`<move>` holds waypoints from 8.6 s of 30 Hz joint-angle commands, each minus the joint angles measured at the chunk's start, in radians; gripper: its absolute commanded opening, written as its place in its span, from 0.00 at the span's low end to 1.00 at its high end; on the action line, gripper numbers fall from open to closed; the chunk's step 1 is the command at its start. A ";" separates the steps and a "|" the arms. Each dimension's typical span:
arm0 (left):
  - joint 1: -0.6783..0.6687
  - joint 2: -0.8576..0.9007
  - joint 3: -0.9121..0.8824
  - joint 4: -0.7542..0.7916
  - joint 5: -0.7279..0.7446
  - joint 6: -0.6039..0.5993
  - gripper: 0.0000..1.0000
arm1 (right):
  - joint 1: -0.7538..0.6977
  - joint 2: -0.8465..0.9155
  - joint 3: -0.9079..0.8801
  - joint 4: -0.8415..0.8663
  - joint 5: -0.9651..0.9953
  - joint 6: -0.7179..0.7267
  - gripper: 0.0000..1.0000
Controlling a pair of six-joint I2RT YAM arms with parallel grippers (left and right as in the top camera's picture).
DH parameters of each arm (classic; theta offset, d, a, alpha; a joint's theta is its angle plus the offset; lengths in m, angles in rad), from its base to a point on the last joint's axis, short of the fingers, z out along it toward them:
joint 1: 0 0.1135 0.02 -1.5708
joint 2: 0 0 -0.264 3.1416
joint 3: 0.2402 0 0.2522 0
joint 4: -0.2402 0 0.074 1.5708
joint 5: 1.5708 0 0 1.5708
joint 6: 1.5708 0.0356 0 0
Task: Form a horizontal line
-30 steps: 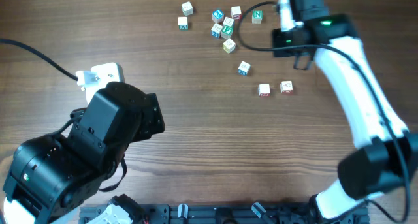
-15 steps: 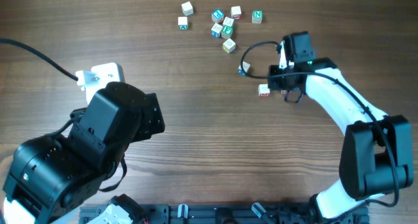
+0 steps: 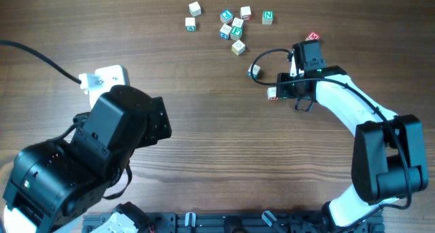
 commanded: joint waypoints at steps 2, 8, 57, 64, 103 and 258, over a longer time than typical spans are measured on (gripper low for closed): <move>0.001 0.001 0.006 0.002 -0.013 -0.002 1.00 | 0.002 -0.016 0.076 -0.090 0.009 0.000 0.67; 0.001 0.001 0.006 0.002 -0.013 -0.002 1.00 | 0.007 -0.109 0.127 -0.127 -0.141 -0.001 0.67; 0.002 0.364 -0.015 0.245 0.152 0.067 0.23 | -0.015 0.053 0.418 -0.261 0.174 0.088 0.49; 0.004 0.408 -0.379 0.803 0.454 0.063 0.04 | -0.359 0.055 0.338 -0.256 -0.087 -0.116 0.31; 0.046 0.996 -0.706 1.958 0.802 -0.264 0.04 | -0.381 0.171 0.080 -0.019 -0.317 -0.082 0.04; 0.032 0.984 -0.600 1.933 0.622 -0.232 0.04 | -0.117 0.222 0.305 -0.214 0.077 -0.052 0.05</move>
